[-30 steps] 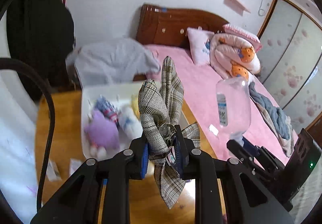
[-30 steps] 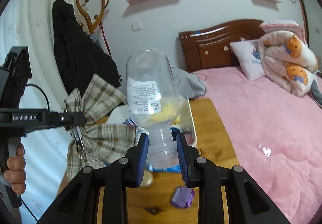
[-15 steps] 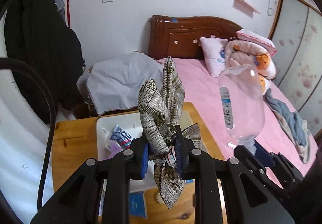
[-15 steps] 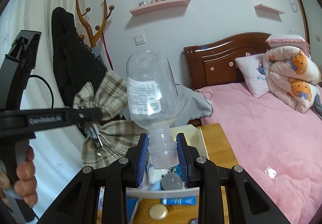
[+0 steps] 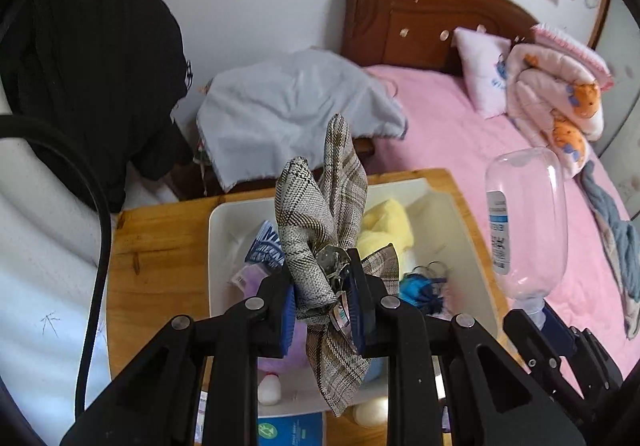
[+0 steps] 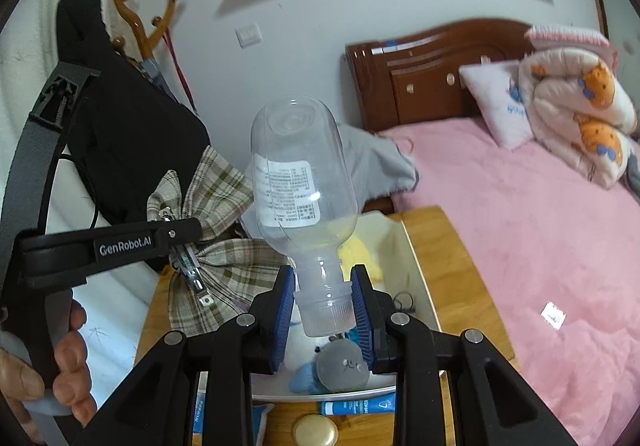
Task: Organize objects
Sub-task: 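Carry the plaid bow and clear bottle over the tray and release both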
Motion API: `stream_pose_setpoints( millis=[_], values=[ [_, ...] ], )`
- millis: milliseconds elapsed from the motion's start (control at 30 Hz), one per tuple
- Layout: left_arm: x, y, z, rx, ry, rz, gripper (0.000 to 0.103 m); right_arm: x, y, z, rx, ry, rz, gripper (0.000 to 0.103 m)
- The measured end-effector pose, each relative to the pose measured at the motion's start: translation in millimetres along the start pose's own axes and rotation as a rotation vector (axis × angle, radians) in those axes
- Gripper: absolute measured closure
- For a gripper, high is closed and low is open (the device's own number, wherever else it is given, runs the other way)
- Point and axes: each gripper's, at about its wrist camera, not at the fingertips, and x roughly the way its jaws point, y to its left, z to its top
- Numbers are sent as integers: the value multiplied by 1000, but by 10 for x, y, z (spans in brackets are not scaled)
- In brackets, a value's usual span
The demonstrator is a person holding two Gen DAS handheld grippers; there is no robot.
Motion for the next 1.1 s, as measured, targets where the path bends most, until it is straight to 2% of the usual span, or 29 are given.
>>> stream_pose_setpoints(
  millis=[367,467,533,567,633,700,733,767,800,833,867,967,1100],
  values=[
    [510,-29,-71,52,94,53,79,596,-172,-216,59,135,-64,74],
    [635,-8,-89,53,117,79,75,703,-168,-254,59,157,-82,74],
    [750,19,-120,49,158,97,68,771,-163,-276,54,172,-90,74],
    [803,40,-147,39,184,104,56,813,-160,-290,47,183,-95,74],
    [858,80,-195,16,214,102,44,884,-141,-316,28,210,-89,73],
    [883,106,-254,1,237,92,41,903,-104,-370,-5,226,-93,73],
    [888,109,-278,0,243,91,33,894,-73,-399,-30,224,-111,69],
    [892,106,-290,0,243,92,25,878,-46,-423,-52,218,-127,60],
    [871,99,-311,2,238,91,24,849,-14,-449,-73,207,-140,54],
    [846,89,-326,6,234,89,24,811,9,-463,-87,190,-152,42],
    [819,77,-342,11,229,88,23,752,35,-487,-99,168,-159,38],
    [714,53,-375,13,210,83,19,628,99,-530,-122,135,-161,38],
    [524,17,-406,16,175,61,19,453,138,-579,-116,106,-140,38]
  ],
)
